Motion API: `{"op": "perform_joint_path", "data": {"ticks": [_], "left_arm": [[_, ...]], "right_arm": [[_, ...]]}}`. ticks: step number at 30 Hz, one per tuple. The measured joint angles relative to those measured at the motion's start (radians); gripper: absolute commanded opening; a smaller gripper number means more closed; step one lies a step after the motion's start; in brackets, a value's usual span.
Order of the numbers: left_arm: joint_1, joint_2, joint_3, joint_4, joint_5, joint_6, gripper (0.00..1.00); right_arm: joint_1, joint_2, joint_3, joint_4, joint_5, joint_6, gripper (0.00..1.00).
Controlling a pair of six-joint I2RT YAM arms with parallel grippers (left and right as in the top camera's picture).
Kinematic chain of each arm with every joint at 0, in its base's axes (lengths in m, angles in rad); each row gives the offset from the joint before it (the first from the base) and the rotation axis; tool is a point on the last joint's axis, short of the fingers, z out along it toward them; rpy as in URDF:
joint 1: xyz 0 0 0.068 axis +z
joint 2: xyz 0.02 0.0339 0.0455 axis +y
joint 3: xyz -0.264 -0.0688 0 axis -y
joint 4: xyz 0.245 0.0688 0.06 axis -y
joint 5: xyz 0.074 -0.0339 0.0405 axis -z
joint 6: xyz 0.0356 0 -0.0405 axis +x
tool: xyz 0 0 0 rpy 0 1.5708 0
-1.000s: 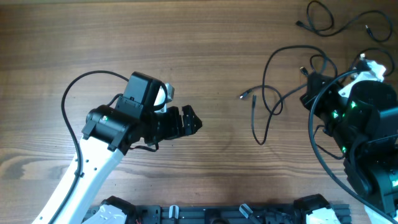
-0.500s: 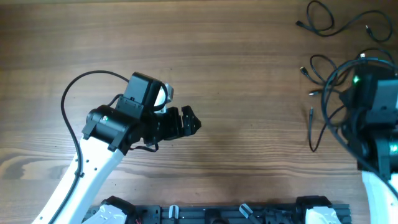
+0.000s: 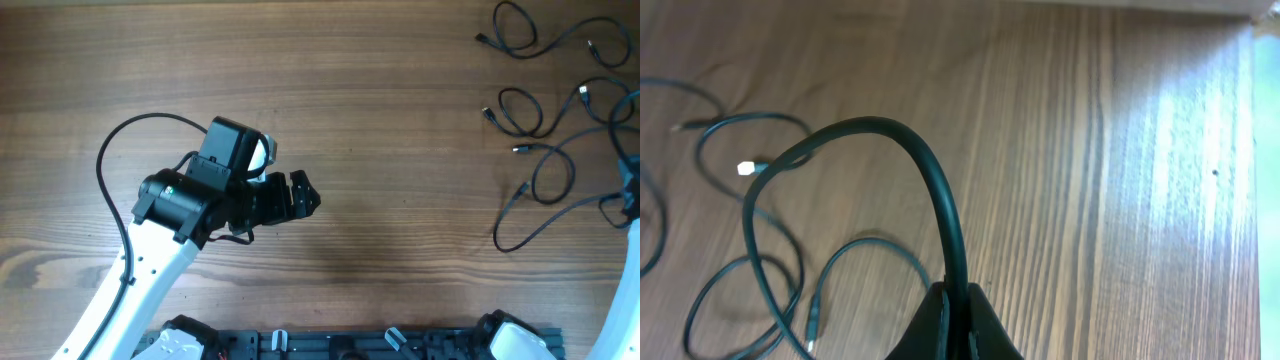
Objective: Untangle cables
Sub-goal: 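Carry the cable with the right gripper to the right side, then lay the cable down at the right edge and open the right gripper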
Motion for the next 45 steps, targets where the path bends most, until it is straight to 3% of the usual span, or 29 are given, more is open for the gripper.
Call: {"op": "perform_joint_path", "data": {"ticks": [13,19,20,21,22,23,24,30,38,45], "left_arm": [[0.0,0.0,0.0,-0.003,-0.045,0.0,1.0],[0.0,0.0,0.0,0.018,-0.045,0.0,1.0],[0.0,0.0,0.0,0.02,-0.046,0.0,1.0],[0.0,0.0,0.0,0.02,-0.048,0.0,1.0],[0.0,0.0,0.0,0.02,-0.052,0.0,1.0],[0.0,0.0,0.0,0.02,-0.056,0.0,1.0],[0.0,0.0,0.0,0.02,-0.06,0.0,1.0],[0.0,0.018,0.0,0.023,-0.067,0.0,1.0],[0.0,0.018,0.0,0.023,-0.067,0.0,1.0],[0.0,0.018,0.0,0.023,-0.067,0.0,1.0]], "right_arm": [[-0.196,0.397,0.0,0.158,0.023,0.089,0.04],[-0.225,0.452,0.0,0.301,-0.045,0.031,0.08],[-0.225,0.454,0.0,0.304,-0.056,0.023,0.17],[-0.225,0.457,0.0,0.309,-0.064,0.017,0.34],[-0.225,0.46,0.0,0.313,-0.069,0.011,0.74],[-0.225,0.466,0.0,0.317,-0.075,0.003,0.95],[-0.225,0.476,0.0,0.321,-0.083,-0.013,1.0],[-0.209,0.504,0.0,0.306,-0.213,-0.142,1.0],[-0.177,0.504,0.001,0.04,-0.275,-0.179,1.0],[-0.08,0.504,-0.128,0.052,-0.606,-0.346,0.99]]}}
